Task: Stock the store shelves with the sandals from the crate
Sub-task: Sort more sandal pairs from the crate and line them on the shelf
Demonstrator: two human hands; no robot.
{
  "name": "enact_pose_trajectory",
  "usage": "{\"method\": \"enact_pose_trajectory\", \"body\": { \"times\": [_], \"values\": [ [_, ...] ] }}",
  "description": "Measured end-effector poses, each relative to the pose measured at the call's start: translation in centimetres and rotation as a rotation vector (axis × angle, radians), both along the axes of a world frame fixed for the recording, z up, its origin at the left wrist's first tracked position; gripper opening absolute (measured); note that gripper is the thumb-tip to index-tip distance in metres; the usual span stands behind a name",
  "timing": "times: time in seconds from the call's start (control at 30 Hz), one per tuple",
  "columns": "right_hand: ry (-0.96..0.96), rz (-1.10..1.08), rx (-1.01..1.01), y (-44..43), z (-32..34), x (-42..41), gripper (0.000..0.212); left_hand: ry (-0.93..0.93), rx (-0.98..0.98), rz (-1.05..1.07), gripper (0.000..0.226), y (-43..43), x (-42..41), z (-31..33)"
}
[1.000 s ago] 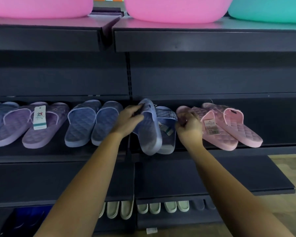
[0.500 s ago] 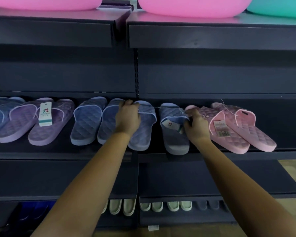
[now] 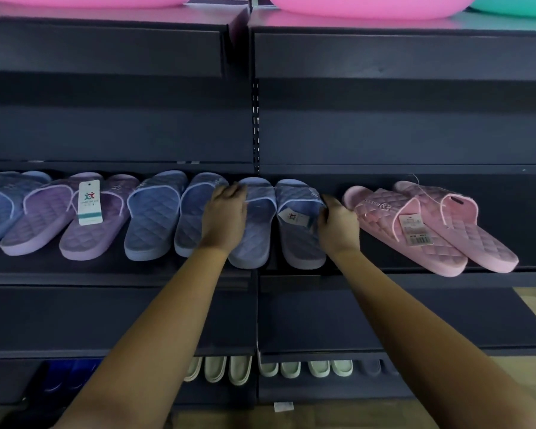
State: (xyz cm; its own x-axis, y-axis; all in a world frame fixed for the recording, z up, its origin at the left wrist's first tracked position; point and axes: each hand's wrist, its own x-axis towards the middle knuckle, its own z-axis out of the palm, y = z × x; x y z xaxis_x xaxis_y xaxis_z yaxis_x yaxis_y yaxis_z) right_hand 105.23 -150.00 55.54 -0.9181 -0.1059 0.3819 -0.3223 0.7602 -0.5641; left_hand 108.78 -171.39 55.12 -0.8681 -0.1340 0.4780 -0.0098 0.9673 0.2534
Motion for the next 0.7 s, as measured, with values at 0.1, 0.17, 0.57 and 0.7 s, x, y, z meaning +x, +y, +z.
{"method": "enact_pose_trajectory", "body": {
  "times": [0.1,0.17,0.57,0.7],
  "values": [
    [-0.026,0.029,-0.010,0.4,0.3,-0.1,0.029,-0.009,0.008,0.048,0.047,0.6,0.0,0.5],
    [-0.061,0.050,-0.004,1.2,1.0,-0.2,0.031,-0.014,0.118,0.076,0.050,1.6,-0.2,1.5],
    [0.128,-0.139,-0.127,15.3,5.5,-2.0,0.024,-0.008,0.326,-0.257,0.040,17.1,-2.9,3.5],
    [0.169,-0.129,0.044,21.6,3.9,-2.7,0.035,-0.110,0.356,-0.212,0.037,22.5,-3.3,2.0]
  ]
}}
